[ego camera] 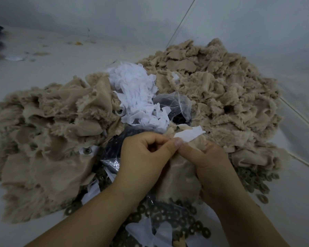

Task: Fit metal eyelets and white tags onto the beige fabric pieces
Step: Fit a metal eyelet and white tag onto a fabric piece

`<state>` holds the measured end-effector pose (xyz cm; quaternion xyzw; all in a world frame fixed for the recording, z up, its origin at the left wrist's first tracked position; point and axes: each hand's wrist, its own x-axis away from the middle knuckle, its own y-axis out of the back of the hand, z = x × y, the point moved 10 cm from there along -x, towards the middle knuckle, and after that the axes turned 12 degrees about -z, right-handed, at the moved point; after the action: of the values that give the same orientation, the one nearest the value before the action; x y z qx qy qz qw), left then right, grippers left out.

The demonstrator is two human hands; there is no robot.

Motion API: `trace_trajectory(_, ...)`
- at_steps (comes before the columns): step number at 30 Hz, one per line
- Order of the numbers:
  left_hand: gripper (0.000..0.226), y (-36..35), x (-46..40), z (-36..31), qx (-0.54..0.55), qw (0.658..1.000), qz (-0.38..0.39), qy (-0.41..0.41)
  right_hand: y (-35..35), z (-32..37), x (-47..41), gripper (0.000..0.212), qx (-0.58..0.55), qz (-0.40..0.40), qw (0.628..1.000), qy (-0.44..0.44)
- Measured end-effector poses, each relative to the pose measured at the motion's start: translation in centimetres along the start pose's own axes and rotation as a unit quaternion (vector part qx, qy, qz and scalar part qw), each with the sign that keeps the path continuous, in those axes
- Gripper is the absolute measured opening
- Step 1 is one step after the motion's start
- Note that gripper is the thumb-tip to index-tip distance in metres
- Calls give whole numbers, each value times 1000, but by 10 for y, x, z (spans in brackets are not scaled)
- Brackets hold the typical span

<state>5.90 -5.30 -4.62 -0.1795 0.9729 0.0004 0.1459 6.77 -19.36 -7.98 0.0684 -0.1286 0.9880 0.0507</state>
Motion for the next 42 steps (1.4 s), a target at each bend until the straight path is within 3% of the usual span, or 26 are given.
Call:
trace_trajectory(5,13,-5,-3,17,70,993,19,98,2,12,2,19,60,-22,995,82)
trace_trajectory(8,17,-6,-4,20,91,988,24,124,1,14,3,17,78,-23,991,104)
trace_trajectory(12,23,-5,-7,22,104,984,31,138,0,8,2,24,25,-13,999,43)
trace_trajectory(16,21,-6,-10,22,84,986,58,133,-3,-2,1,34,-78,6,995,-66)
trace_trajectory(19,18,-8,-8,22,57,989,69,118,-1,-6,1,33,-73,-12,993,-95)
trace_trajectory(28,14,-2,-12,17,8,997,38,71,6,-11,0,25,-56,-42,993,-99)
trace_trajectory(34,9,0,-14,15,-19,999,22,34,0,-5,0,33,-68,-3,995,-74)
trace_trajectory(37,12,3,-17,16,-13,999,23,30,5,4,0,37,-7,3,999,-38)
trace_trajectory(39,13,4,-19,16,10,998,38,39,22,12,-5,44,98,-36,994,-15)
trace_trajectory(40,13,4,-20,16,20,998,48,42,32,20,-7,44,182,-56,982,5)
trace_trajectory(42,14,4,-21,17,34,996,63,47,43,33,-5,40,395,-32,917,43)
